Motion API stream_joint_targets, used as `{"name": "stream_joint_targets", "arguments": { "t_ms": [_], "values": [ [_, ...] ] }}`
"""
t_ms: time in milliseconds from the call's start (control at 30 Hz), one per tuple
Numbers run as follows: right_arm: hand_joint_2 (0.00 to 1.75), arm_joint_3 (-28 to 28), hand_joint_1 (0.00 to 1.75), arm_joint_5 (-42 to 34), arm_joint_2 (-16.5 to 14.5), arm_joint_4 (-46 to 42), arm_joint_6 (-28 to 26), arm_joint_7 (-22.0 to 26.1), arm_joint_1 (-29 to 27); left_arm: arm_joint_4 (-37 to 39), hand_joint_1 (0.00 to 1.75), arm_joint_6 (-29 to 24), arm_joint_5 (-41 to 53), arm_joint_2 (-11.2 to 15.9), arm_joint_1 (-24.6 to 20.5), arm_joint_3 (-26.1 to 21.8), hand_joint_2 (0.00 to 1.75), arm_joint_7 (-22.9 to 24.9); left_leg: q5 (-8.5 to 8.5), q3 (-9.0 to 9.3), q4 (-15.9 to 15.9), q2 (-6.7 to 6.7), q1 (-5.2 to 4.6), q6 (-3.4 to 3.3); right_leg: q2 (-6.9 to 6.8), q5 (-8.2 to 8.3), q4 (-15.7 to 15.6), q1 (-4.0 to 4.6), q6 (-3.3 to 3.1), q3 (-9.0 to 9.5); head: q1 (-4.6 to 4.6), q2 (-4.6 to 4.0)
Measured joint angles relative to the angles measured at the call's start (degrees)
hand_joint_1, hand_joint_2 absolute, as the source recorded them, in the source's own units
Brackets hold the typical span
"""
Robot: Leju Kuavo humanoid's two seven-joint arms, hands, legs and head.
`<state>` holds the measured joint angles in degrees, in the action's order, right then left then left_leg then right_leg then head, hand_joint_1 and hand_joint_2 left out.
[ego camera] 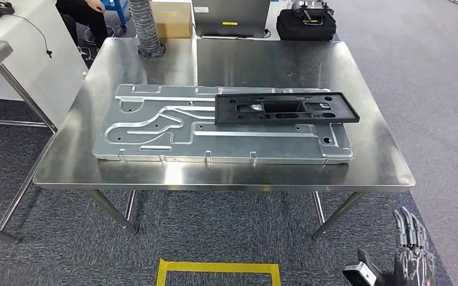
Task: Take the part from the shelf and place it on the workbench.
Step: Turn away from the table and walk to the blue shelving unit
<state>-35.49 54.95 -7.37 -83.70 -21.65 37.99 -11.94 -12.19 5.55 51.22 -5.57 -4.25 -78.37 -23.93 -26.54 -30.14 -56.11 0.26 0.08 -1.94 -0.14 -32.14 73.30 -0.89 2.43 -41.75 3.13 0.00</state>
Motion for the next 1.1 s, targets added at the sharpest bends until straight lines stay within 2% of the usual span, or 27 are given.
{"name": "stream_joint_targets", "arguments": {
  "t_ms": [33,67,100,167,200,233,300,333,400,467,500,533,567,600,633,667,700,733,800,833,867,900,967,1000,1033,1067,1100],
  "values": [
    [0.00,-1.84,0.00,0.99,-0.14,3.33,-0.53,0.02,0.74,0.01,0.00,0.08,0.19,-0.01,0.02,0.01,0.00,-0.16,0.54,-0.86,-0.20,0.00,-0.08,0.05,0.00,0.71,0.77,0.01,-0.08,1.02,0.00,0.00],
    [0.00,-3.55,0.00,1.94,-0.19,6.61,-1.40,0.04,1.51,0.01,0.00,0.18,0.37,-0.01,0.02,0.01,0.00,-0.30,1.03,-1.73,-0.47,-0.02,-0.14,0.15,0.01,2.10,-0.53,0.03,-0.26,3.05,0.00,0.00],
    [0.00,-5.27,0.00,2.77,-0.14,10.20,-2.71,0.05,2.37,0.01,0.00,0.32,0.60,-0.02,0.01,0.01,0.00,-0.42,1.45,-2.47,-0.77,-0.02,-0.17,0.28,0.03,3.31,-3.76,0.09,-0.56,6.04,0.00,0.00],
    [0.00,-8.44,0.00,4.20,0.40,17.82,-6.01,0.04,4.33,0.01,0.00,0.63,1.03,-0.15,-0.03,0.04,0.00,-0.54,2.13,-3.41,-1.22,-0.03,-0.28,0.73,0.06,3.06,-12.38,0.43,-1.28,12.49,0.01,0.00],
    [0.00,-10.04,0.00,5.07,0.92,22.35,-7.89,-0.04,5.29,0.01,0.00,0.75,1.23,-0.22,-0.07,0.05,0.00,-0.61,2.49,-3.56,-1.30,-0.02,-0.27,1.02,0.06,2.43,-15.45,0.67,-1.59,14.51,0.01,0.00],
    [0.00,-11.56,0.00,6.10,1.55,26.86,-9.57,-0.21,6.11,0.01,0.00,0.83,1.37,-0.30,-0.10,0.07,0.00,-0.68,2.89,-3.65,-1.27,-0.02,-0.22,1.38,0.05,1.92,-17.12,0.91,-1.84,15.43,0.01,0.00],
    [0.00,-14.29,0.00,8.47,2.70,35.43,-12.42,-1.03,7.27,0.02,0.00,0.90,1.54,-0.33,-0.05,0.08,0.00,-0.79,3.25,-3.89,-1.31,-0.08,-0.04,2.11,-0.12,2.69,-17.71,0.93,-2.45,15.08,0.00,0.00],
    [0.00,-15.41,0.00,9.60,3.16,39.14,-13.39,-1.76,7.78,0.02,0.00,0.91,1.58,-0.33,0.04,0.08,0.00,-0.81,2.28,-4.26,-1.94,-0.12,0.03,2.47,-0.23,3.25,-17.84,0.83,-2.87,14.62,0.00,0.00],
    [0.00,-16.97,0.00,11.55,3.82,45.30,-14.55,-3.93,8.64,0.02,0.00,0.87,1.66,-0.35,0.14,0.08,0.00,-0.86,-2.56,-5.64,-6.12,-0.17,0.16,2.96,-0.44,4.52,-18.03,0.72,-3.56,13.26,0.01,0.00],
    [0.00,-17.90,0.00,13.63,4.40,50.48,-14.92,-6.71,9.26,0.02,0.00,0.82,1.77,-0.39,0.16,0.09,0.00,-0.89,-7.75,-7.26,-13.32,-0.17,0.21,3.23,-0.49,5.79,-17.89,0.88,-3.86,11.48,0.01,0.00],
    [0.00,-18.21,0.00,14.58,4.64,52.64,-14.93,-8.10,9.53,0.02,0.00,0.82,1.80,-0.40,0.16,0.09,0.00,-0.90,-8.59,-7.48,-16.14,-0.17,0.21,3.29,-0.52,6.45,-17.76,0.97,-3.88,10.52,0.01,0.00],
    [0.00,-18.45,0.00,15.43,4.88,54.52,-14.90,-9.39,9.77,0.02,0.00,0.81,1.83,-0.40,0.17,0.10,0.00,-0.92,-7.99,-6.93,-17.40,-0.17,0.21,3.27,-0.55,7.09,-17.58,1.06,-3.86,9.52,0.01,0.00],
    [0.00,-18.62,0.00,16.15,5.09,56.18,-14.80,-10.61,10.01,0.02,0.00,0.81,1.84,-0.39,0.17,0.10,0.00,-0.95,-6.27,-5.35,-16.54,-0.17,0.19,3.15,-0.56,7.68,-17.33,1.14,-3.81,8.53,0.02,0.00],
    [0.00,-18.75,0.00,16.85,5.29,57.78,-14.59,-11.88,10.24,0.01,0.00,0.81,1.86,-0.37,0.15,0.10,0.00,-0.98,-4.45,-2.81,-13.79,-0.17,0.15,2.90,-0.55,8.24,-17.04,1.22,-3.74,7.57,0.02,0.00],
    [0.00,-18.83,0.00,17.55,5.46,59.24,-14.25,-13.13,10.48,0.00,0.00,0.81,1.89,-0.33,0.09,0.10,0.00,-1.03,-3.61,0.46,-9.54,-0.17,0.02,2.54,-0.55,8.76,-16.74,1.33,-3.62,6.74,0.02,0.00],
    [0.00,-18.85,0.00,18.26,5.59,60.53,-13.72,-14.43,10.70,-0.01,0.00,0.81,1.92,-0.29,0.01,0.10,0.00,-1.13,-3.72,3.72,-4.72,-0.15,-0.11,2.17,-0.55,9.28,-16.47,1.43,-3.45,6.12,0.02,0.00],
    [0.00,-18.86,0.00,18.91,5.68,61.65,-12.95,-15.78,10.87,-0.02,0.00,0.82,1.98,-0.27,-0.06,0.10,0.00,-1.22,-4.30,5.99,-1.10,-0.15,-0.29,1.81,-0.58,9.83,-16.40,1.47,-3.22,5.80,0.01,0.00],
    [0.00,-18.86,0.00,19.56,5.76,62.66,-11.77,-17.40,11.04,-0.02,0.00,0.83,2.04,-0.26,-0.10,0.10,0.00,-1.33,-4.94,7.22,1.24,-0.14,-0.45,1.49,-0.62,10.40,-16.47,1.44,-2.94,5.65,0.01,0.00],
    [0.00,-18.87,0.00,20.71,5.90,64.55,-8.66,-21.36,11.29,-0.01,0.00,0.84,2.26,-0.31,-0.01,0.12,0.00,-1.46,-4.14,6.87,2.20,-0.05,-0.45,0.82,-0.64,11.41,-16.85,1.29,-2.30,5.51,0.01,0.00],
    [0.00,-18.88,0.00,21.22,5.96,65.45,-6.95,-23.62,11.40,-0.01,0.00,0.83,2.44,-0.34,0.04,0.15,0.00,-1.47,-3.42,6.39,2.40,0.06,-0.34,0.44,-0.54,10.86,-16.55,1.21,-1.94,5.20,0.01,0.00],
    [0.00,-18.88,0.00,21.59,5.97,66.24,-5.25,-25.93,11.46,-0.01,0.00,0.85,2.65,-0.38,0.08,0.20,0.00,-1.45,-2.62,5.75,2.57,0.18,-0.21,0.03,-0.41,9.10,-15.35,1.12,-1.59,4.66,0.01,0.00],
    [0.00,-18.90,0.00,21.83,5.98,66.95,-3.35,-28.50,11.53,-0.01,0.00,0.90,2.92,-0.41,0.08,0.26,0.00,-1.44,-1.89,5.01,2.65,0.29,-0.09,-0.26,-0.29,6.26,-12.98,0.95,-1.27,3.90,0.01,0.00],
    [0.00,-19.18,0.00,21.62,5.84,68.11,0.94,-33.70,11.81,-0.01,0.00,1.01,3.42,-0.41,0.09,0.36,0.00,-1.40,-0.56,3.14,2.41,0.35,-0.10,-0.47,-0.17,0.40,-5.53,0.56,-0.76,2.15,0.01,0.00],
    [0.00,-19.48,0.00,21.20,5.70,68.58,2.85,-35.88,11.99,-0.01,0.00,1.08,3.65,-0.41,0.09,0.40,0.00,-1.39,0.09,2.11,2.13,0.36,-0.07,-0.36,-0.17,-0.81,-2.03,0.32,-0.51,1.73,0.00,0.00],
    [0.00,-19.89,0.00,20.56,5.51,68.97,4.44,-37.66,12.19,-0.01,0.00,1.16,3.83,-0.41,0.10,0.45,0.00,-1.34,0.70,0.95,1.72,0.38,-0.02,-0.18,-0.17,-0.54,0.08,0.07,-0.27,2.01,0.00,0.00],
    [0.00,-20.41,0.00,19.76,5.32,69.27,5.88,-39.26,12.42,-0.01,0.00,1.26,4.03,-0.42,0.09,0.56,0.00,-1.28,1.24,-0.26,1.20,0.40,0.07,0.04,-0.17,0.85,0.26,-0.19,-0.04,3.20,0.00,0.00],
    [0.00,-21.01,0.00,18.83,5.15,69.51,7.32,-40.81,12.69,-0.01,0.00,1.36,4.23,-0.43,0.08,0.69,0.00,-1.17,1.68,-1.42,0.60,0.40,0.18,0.30,-0.16,2.54,-1.77,-0.45,0.15,5.41,0.00,0.00]
  ]
}}
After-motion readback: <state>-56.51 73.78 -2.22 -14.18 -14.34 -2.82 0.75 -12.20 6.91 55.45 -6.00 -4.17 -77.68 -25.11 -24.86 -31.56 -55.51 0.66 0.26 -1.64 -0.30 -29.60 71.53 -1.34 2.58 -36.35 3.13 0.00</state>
